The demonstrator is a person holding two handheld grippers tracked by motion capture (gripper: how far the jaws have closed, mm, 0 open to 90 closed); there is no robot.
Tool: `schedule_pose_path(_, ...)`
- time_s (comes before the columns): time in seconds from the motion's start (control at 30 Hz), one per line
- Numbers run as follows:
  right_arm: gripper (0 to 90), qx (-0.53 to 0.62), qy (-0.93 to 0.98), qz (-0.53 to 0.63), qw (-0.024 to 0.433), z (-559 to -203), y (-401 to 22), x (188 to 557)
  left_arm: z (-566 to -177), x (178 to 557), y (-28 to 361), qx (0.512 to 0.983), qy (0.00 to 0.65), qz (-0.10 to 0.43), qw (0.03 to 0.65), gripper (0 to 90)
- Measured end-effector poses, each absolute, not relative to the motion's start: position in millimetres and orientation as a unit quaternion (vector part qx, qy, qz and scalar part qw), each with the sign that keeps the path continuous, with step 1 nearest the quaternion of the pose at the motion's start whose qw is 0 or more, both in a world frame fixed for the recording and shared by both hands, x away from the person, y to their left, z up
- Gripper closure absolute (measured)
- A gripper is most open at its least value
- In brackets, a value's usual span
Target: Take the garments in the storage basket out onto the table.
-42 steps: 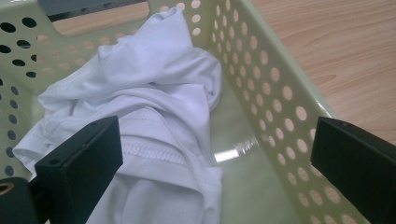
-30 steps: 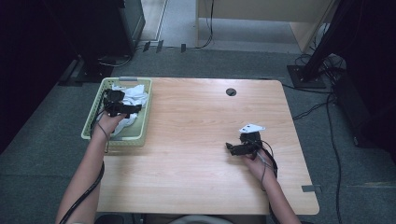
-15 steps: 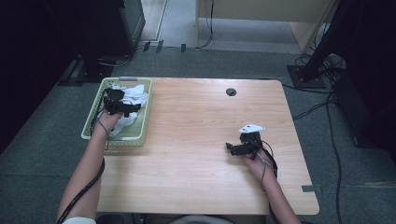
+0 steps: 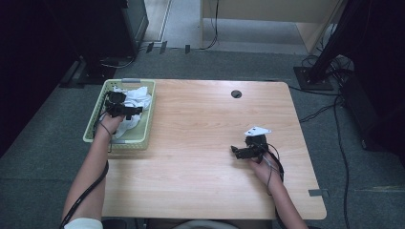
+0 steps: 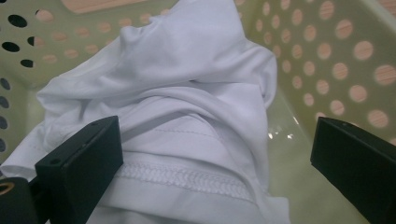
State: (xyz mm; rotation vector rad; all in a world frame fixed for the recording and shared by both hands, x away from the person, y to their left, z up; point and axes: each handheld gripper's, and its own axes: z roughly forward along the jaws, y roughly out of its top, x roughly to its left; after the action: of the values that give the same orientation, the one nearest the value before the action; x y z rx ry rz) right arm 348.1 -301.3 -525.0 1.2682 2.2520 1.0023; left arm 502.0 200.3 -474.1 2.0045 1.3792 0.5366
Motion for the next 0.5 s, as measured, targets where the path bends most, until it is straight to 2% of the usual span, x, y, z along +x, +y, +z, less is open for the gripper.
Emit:
schedule_pose_path(0.3,8.5,0.450,0.798,0.356,0.184,-525,-301,348,-482,507,204,0.760,0.529,0.212,0.312,3.1)
schedule_pose_path(0.5,8.5,0.450,0.799,0.356,0.184,-525,-301,348,-486,514,204,0.748,0.537,0.211,0.328,4.0)
